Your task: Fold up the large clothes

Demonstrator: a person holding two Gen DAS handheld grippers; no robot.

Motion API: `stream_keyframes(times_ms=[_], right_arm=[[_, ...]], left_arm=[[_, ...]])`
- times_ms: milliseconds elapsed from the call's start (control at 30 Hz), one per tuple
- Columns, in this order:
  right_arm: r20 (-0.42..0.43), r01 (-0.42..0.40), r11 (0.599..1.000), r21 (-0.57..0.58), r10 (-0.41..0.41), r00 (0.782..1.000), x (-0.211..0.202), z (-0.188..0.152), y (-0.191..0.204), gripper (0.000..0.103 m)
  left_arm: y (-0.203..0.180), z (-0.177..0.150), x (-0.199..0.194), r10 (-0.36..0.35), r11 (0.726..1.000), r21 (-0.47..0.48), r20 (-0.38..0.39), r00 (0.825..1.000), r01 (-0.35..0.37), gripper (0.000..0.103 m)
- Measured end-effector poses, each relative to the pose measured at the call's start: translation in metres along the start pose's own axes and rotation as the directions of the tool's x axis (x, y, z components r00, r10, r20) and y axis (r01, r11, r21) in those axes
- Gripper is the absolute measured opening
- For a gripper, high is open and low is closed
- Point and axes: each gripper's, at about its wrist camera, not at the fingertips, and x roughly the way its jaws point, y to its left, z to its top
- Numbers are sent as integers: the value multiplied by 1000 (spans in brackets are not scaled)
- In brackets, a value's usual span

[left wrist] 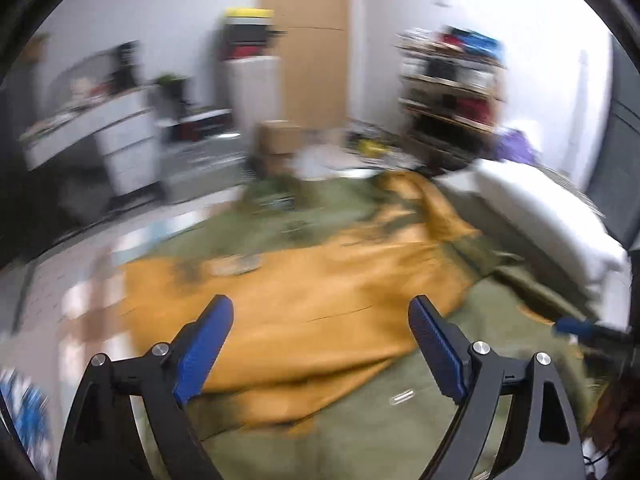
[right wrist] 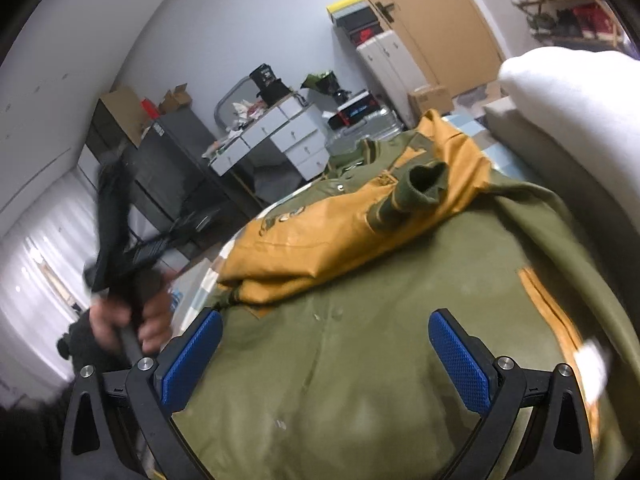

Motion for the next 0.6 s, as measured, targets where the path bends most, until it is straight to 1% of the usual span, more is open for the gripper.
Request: stream_keyframes(times_ms=[33, 67, 133, 167, 233, 267, 333, 367, 400, 433, 467, 500, 533, 567, 600], right_arm=[[-7, 7, 1000, 2, -7, 1000, 7, 6, 0, 103], [-20, 33, 999, 7, -33, 999, 17, 17, 0, 103], [-60, 101, 995, 19, -100, 993, 38, 36, -5, 103], [-83, 142, 989, 41, -139, 987, 51, 47, -10, 103], [-102, 136, 989, 63, -129, 986, 70, 60, -18, 103], [-132, 167, 984, 69, -157, 979, 83, 68, -24, 103], [-194, 237, 967, 89, -217, 957, 105, 77, -33, 103], [-206, 262, 960, 102, -237, 949, 114, 82, -38, 102], [-204, 273, 955, 113, -247, 947, 120, 86, -42, 99], [-205, 276, 954, 116, -249, 947, 124, 89, -42, 95], [-212, 278, 955, 103, -252, 944, 129, 93, -42, 77], [-210, 298, 951, 81, -276, 938, 130, 95, -40, 56], [-206, 330, 943, 52, -313, 927, 131, 98, -35, 50], [-203, 343, 939, 34, -329, 922, 132, 102, -33, 43], [-202, 339, 940, 27, -327, 923, 131, 106, -32, 35]], left_arm=[[17, -11, -10, 40, 998, -50, -8, 999, -41, 86], [23, -19, -13, 57, 994, -88, -10, 998, -58, 86], [46, -41, -28, 51, 982, -182, -9, 999, -52, 86], [52, -52, -31, 50, 975, -214, -15, 999, -52, 86], [53, -65, -32, 61, 965, -254, -32, 998, -67, 86], [54, -74, -33, 57, 959, -274, -39, 998, -65, 86], [49, -87, -33, 13, 956, -293, -37, 999, -23, 86], [45, -91, -33, 0, 957, -290, -40, 999, -12, 86], [37, -93, -32, -2, 963, -270, -40, 999, -8, 86], [29, -93, -30, 18, 966, -255, -33, 999, -26, 86], [29, -94, -31, 30, 970, -242, -32, 999, -37, 86], [22, -94, -27, 31, 976, -213, -37, 999, -38, 86], [17, -96, -22, 40, 982, -182, -55, 998, -49, 86], [16, -98, -22, 68, 983, -163, -76, 995, -79, 86], [11, -100, -15, 99, 985, -133, -93, 991, -111, 86]])
